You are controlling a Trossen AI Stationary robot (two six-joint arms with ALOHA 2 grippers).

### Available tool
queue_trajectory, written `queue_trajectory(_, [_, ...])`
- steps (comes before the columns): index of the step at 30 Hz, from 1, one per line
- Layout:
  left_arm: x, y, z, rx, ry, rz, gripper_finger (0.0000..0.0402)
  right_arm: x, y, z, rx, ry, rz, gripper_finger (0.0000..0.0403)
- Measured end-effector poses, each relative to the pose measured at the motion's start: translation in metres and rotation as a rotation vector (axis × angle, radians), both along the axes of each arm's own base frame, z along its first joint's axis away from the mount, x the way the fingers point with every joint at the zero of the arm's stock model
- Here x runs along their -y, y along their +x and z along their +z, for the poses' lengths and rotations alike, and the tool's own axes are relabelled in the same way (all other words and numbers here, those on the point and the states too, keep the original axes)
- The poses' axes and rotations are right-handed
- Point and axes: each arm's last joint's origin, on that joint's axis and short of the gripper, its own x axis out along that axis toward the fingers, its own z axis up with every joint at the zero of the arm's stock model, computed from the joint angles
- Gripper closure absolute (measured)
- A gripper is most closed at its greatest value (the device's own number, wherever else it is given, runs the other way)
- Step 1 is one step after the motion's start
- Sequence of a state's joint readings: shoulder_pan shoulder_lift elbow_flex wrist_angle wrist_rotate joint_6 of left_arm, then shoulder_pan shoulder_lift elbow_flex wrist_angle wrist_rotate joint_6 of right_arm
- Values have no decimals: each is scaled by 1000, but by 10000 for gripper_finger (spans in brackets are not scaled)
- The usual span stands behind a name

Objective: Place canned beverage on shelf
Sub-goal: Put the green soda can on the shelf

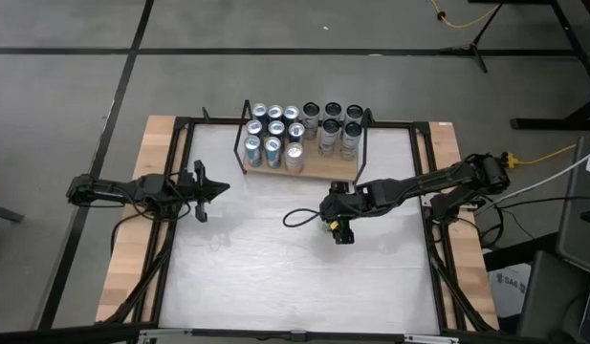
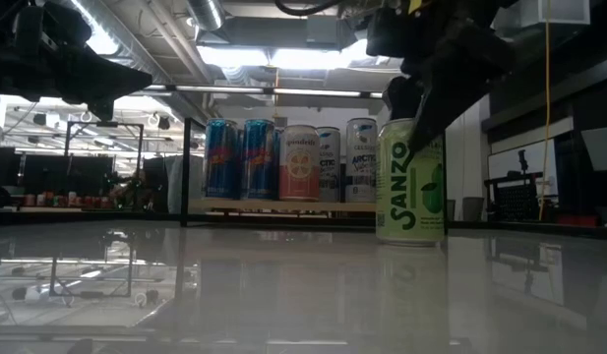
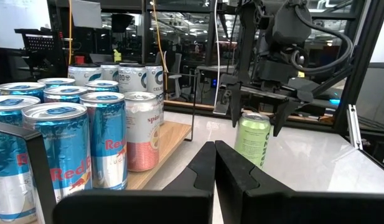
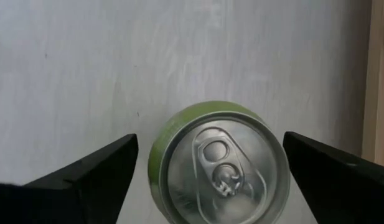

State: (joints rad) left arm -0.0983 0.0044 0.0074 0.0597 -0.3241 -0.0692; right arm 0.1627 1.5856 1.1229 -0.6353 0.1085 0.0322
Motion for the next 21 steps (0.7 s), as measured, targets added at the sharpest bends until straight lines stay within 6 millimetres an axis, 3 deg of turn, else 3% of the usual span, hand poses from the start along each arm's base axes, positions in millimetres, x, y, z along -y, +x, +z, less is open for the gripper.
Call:
queue_trajectory(12, [0,0,0,0,0,0,401,0,0,1,2,-11,14,27])
queue_trajectory(21, [0,0,0,0,0,0,401,0,-1,1,-17,-93,191,34])
